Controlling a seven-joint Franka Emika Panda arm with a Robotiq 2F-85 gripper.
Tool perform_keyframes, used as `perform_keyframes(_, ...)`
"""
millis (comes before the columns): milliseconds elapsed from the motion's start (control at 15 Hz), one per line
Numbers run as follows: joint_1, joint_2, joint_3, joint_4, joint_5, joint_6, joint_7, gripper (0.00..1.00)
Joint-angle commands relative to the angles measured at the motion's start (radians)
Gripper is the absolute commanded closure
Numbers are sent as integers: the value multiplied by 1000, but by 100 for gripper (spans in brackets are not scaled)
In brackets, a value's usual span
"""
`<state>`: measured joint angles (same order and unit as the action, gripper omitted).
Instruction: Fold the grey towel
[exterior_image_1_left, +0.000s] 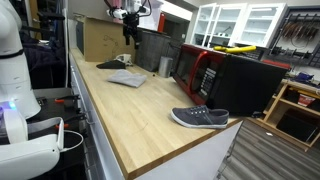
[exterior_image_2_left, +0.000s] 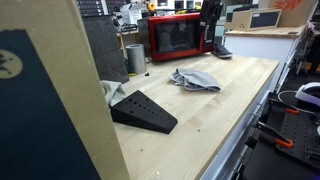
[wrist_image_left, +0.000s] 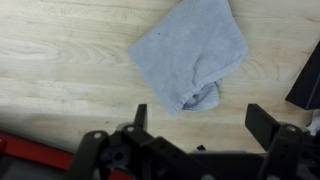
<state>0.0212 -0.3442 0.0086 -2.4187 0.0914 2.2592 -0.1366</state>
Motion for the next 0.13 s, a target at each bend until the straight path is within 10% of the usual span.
perform_keyframes(0,9,0,-8,2,-4,-2,4,0)
perform_keyframes(67,9,0,-8,2,-4,-2,4,0)
